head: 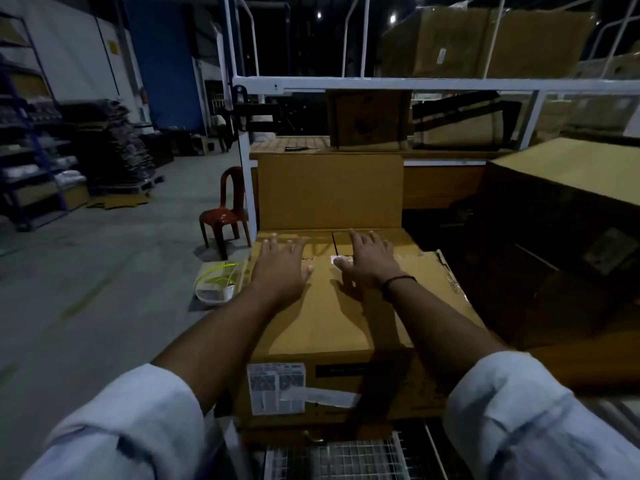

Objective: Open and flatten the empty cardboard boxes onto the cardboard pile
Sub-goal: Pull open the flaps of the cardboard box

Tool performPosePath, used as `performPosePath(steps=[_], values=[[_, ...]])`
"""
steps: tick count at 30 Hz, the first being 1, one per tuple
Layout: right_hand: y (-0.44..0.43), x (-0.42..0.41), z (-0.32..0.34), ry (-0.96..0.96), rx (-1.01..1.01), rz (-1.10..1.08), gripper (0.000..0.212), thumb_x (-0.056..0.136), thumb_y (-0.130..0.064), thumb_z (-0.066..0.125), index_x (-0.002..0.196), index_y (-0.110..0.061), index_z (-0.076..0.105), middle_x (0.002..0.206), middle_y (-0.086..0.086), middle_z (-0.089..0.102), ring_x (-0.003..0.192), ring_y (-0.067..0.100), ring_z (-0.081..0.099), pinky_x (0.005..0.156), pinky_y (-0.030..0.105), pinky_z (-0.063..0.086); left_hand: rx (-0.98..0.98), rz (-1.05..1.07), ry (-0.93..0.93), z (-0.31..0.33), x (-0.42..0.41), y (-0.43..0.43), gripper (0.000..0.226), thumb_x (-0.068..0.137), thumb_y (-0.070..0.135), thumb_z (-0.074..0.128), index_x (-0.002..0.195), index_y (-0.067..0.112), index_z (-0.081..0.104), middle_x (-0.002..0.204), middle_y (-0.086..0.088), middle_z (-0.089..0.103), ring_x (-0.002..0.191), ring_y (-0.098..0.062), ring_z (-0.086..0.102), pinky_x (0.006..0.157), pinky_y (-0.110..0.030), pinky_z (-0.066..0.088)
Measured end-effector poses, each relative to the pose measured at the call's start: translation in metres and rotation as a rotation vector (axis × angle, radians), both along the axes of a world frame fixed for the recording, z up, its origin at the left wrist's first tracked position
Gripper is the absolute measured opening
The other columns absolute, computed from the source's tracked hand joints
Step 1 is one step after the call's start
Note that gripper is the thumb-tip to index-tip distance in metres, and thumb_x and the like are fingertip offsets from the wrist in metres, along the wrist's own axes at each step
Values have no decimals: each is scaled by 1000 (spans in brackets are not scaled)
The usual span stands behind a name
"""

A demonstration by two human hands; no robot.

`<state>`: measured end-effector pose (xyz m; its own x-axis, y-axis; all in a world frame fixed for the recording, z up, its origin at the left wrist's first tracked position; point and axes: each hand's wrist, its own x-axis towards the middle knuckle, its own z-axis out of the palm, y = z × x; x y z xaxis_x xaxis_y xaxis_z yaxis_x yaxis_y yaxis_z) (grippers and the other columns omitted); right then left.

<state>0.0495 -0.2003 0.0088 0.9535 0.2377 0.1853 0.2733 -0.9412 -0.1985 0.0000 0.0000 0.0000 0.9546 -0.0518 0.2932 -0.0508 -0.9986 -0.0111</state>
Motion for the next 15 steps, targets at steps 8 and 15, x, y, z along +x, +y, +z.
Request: performPosePath(steps=[8, 15], values=[[0, 7, -12, 122, -25, -51, 88, 100, -66, 40, 164, -16, 8, 161, 13, 39, 155, 34, 16, 121, 63, 6, -24, 29, 69, -23, 12, 14, 62, 107, 51, 28, 161, 20, 23, 159, -16, 39, 154, -44, 15, 124, -56, 11], [0, -7, 23, 16, -12, -40, 74, 100, -64, 42, 158, -20, 28, 159, 13, 40, 149, 35, 29, 122, 63, 8, -12, 14, -33, 8, 6, 16, 54, 108, 49, 28, 153, 21, 40, 156, -20, 38, 151, -43, 22, 125, -57, 14]])
